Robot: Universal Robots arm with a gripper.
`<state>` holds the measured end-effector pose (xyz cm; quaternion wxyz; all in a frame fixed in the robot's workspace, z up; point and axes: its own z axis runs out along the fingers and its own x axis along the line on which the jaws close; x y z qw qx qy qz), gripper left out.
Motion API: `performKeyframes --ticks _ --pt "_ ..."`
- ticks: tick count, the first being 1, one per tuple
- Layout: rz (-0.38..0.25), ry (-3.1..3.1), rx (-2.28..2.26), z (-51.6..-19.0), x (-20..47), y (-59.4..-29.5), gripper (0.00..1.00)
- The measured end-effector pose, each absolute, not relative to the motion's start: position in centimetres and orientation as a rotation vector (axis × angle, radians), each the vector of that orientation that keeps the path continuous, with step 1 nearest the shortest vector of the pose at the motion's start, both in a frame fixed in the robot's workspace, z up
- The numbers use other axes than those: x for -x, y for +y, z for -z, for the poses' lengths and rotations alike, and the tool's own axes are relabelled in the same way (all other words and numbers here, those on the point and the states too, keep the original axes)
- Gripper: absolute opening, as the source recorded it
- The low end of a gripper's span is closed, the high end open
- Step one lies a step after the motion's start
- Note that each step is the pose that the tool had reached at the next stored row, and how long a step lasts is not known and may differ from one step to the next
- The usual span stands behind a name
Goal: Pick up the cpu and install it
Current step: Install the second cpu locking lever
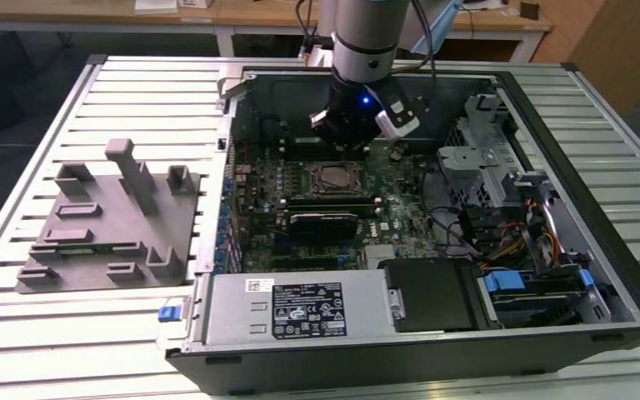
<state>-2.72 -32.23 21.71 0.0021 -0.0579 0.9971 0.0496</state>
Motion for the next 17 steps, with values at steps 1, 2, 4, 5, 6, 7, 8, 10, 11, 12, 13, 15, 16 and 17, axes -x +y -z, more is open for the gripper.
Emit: performKeyframes --ticks 1,2,4,5,6,7,8,10,11,12,13,15,16,17 --pt "-0.156 3.128 0.182 -21.7 2.7 -32.3 0.11" --pt "-0.156 3.128 0.182 -21.7 2.7 -32.3 0.11" --pt "-0.156 3.128 0.182 -21.7 2.7 -32.4 0.11" --pt "-0.156 3.128 0.182 -21.7 2.7 -32.5 0.11" --pt "-0.156 3.128 0.182 -21.7 2.7 -32.5 0.11" --pt "-0.155 3.128 0.182 -21.7 2.7 -32.6 0.11" --pt "-0.155 3.128 0.182 -21.7 2.7 -32.7 0.11" --pt "-0.155 3.128 0.182 -21.7 2.7 -32.9 0.11" --pt "-0.155 3.128 0.182 -21.7 2.7 -33.0 0.11" --pt "-0.156 3.128 0.182 -21.7 2.7 -33.0 0.11" --pt "-0.155 3.128 0.182 -21.7 2.7 -33.1 0.11" --pt "-0.155 3.128 0.181 -21.7 2.7 -33.2 0.11" --pt "-0.155 3.128 0.181 -21.7 2.7 -33.3 0.11" --pt "-0.155 3.128 0.182 -21.7 2.7 -33.3 0.11"
